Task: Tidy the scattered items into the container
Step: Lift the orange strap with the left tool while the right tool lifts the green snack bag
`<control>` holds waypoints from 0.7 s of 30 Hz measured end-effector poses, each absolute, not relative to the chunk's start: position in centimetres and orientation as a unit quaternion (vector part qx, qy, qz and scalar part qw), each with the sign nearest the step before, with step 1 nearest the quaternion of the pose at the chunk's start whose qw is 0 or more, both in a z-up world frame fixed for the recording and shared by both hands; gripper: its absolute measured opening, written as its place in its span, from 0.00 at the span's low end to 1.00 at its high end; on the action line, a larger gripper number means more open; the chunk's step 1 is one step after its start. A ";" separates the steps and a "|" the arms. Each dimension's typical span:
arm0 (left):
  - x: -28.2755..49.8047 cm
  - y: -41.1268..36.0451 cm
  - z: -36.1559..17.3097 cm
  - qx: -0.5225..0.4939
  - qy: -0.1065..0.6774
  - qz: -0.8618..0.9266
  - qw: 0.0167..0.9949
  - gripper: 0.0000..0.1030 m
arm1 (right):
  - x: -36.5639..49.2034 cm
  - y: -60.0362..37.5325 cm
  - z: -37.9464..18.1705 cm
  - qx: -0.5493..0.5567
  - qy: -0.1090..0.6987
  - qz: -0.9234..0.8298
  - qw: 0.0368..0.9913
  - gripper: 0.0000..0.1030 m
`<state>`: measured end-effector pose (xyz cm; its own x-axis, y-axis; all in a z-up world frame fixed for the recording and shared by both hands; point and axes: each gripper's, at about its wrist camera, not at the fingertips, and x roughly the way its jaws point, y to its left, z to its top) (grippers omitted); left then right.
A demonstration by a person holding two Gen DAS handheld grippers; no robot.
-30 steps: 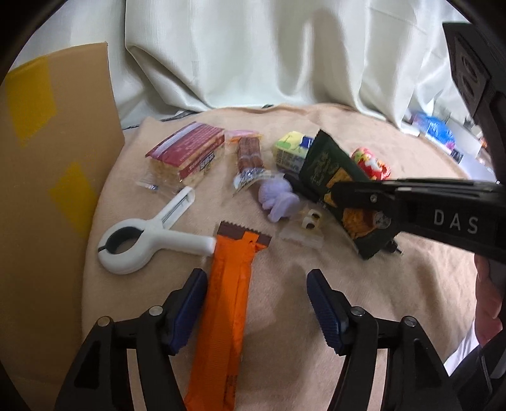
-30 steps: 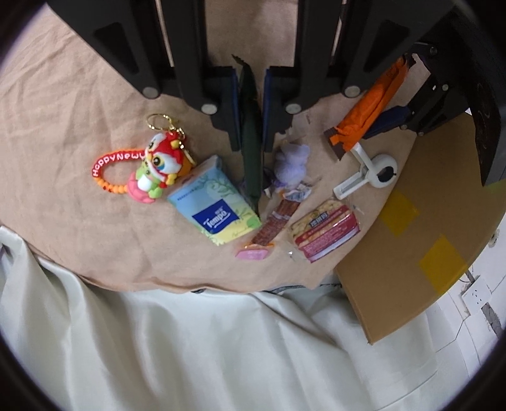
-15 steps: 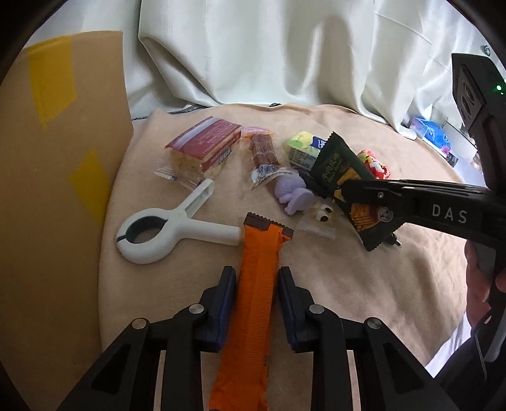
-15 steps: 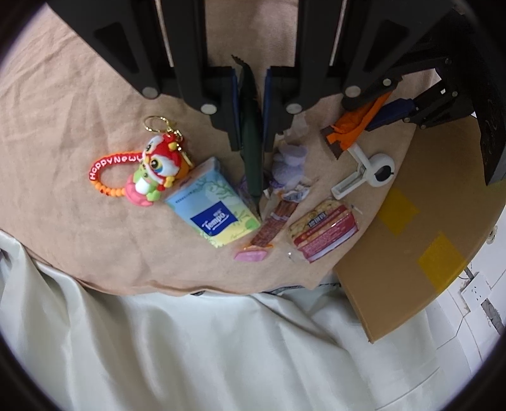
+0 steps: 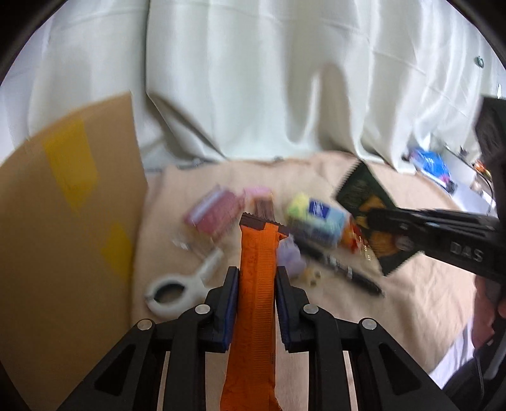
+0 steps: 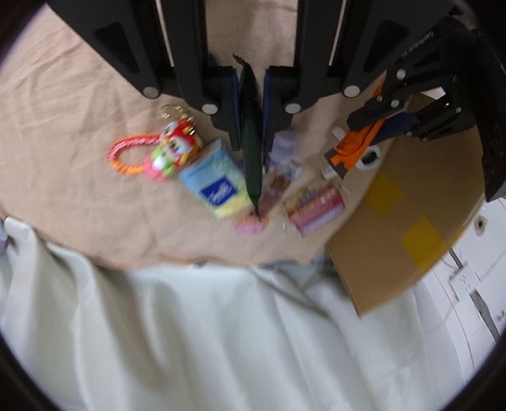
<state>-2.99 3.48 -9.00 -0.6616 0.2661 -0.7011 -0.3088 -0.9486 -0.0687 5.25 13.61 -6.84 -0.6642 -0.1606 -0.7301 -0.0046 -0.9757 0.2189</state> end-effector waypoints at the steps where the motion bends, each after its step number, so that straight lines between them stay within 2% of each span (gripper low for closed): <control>1: -3.1 3.5 -8.4 -0.373 0.023 0.915 0.153 0.22 | 5.5 14.0 -6.3 0.402 -0.101 -0.909 0.040 0.14; 6: -3.9 4.1 -6.8 -0.355 0.014 0.924 0.138 0.22 | 6.7 16.1 -4.7 0.378 -0.104 -0.920 0.014 0.14; 21: -3.9 5.9 -6.8 -0.349 0.025 0.933 0.085 0.22 | 7.8 18.3 -4.4 0.374 -0.112 -0.920 -0.023 0.14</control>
<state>-3.93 5.94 -6.78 -0.7419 0.1419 -0.6553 -0.1761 -0.9843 -0.0137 7.82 18.35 -4.41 -0.7187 -0.0424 -0.6940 -0.1259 -0.9737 0.1899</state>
